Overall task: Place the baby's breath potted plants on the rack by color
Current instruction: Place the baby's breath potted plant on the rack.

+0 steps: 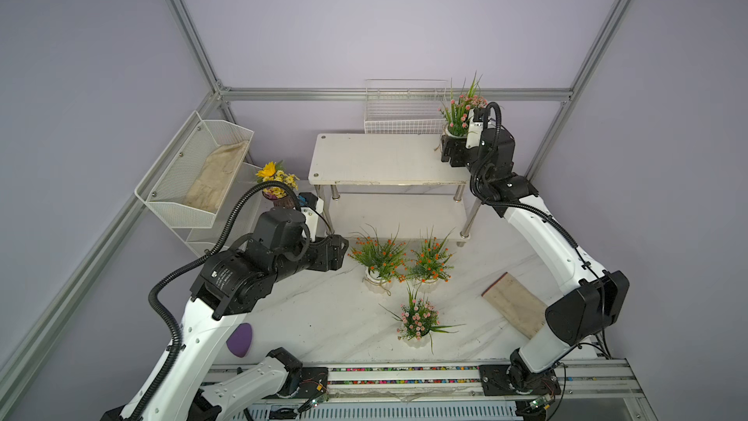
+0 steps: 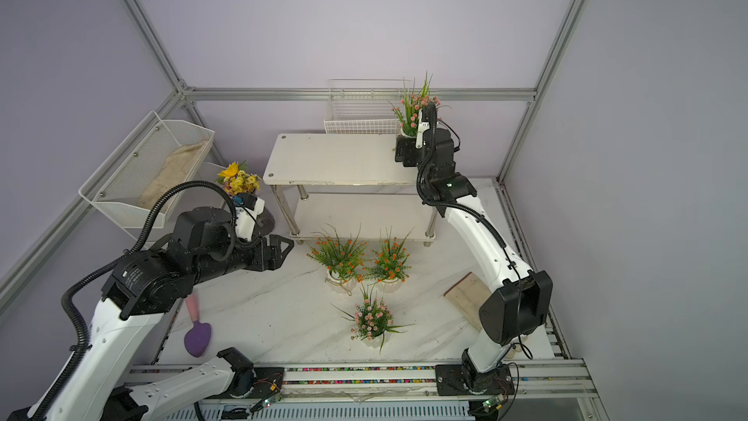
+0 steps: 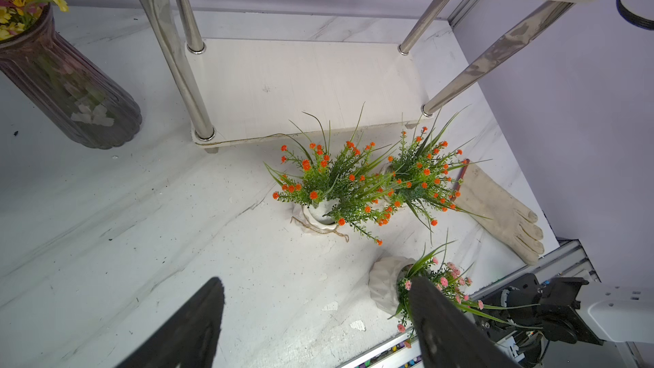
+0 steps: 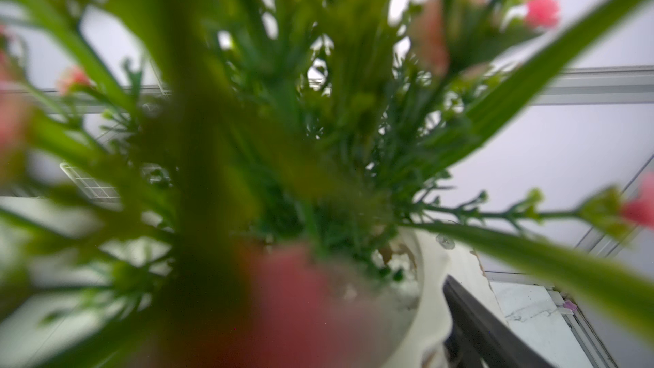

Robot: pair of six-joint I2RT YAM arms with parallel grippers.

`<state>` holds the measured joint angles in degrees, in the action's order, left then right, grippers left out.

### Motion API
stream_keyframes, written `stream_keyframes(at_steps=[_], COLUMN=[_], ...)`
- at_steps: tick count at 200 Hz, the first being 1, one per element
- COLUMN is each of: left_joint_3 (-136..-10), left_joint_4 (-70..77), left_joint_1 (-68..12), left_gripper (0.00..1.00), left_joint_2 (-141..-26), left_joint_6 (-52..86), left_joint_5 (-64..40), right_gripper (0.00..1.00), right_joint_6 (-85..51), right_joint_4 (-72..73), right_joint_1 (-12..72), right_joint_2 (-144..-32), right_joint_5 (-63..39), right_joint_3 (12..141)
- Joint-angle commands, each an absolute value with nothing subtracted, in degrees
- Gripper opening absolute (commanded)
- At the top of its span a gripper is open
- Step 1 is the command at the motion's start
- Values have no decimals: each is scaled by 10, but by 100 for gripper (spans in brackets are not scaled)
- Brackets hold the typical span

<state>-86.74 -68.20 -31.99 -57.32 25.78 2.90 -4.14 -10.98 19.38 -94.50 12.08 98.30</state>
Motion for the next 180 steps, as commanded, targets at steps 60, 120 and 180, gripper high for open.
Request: stream_keyframes(at_steps=[60, 120, 180], left_joint_3=[-856, -844, -836], left_joint_4=[-658, -643, -640], left_joint_1=[-317, -317, -317], left_gripper=[87, 89, 90], left_joint_2=[-565, -566, -557], left_joint_6=[249, 245, 243], left_joint_5=[38, 37, 39], right_gripper=[97, 97, 97], right_joint_6=[-52, -39, -47], right_joint_4=[-152, -196, -181], right_joint_1=[195, 194, 195], right_joint_2=[-910, -885, -875], right_joint_5=[104, 102, 83], right_joint_3=[992, 1005, 975])
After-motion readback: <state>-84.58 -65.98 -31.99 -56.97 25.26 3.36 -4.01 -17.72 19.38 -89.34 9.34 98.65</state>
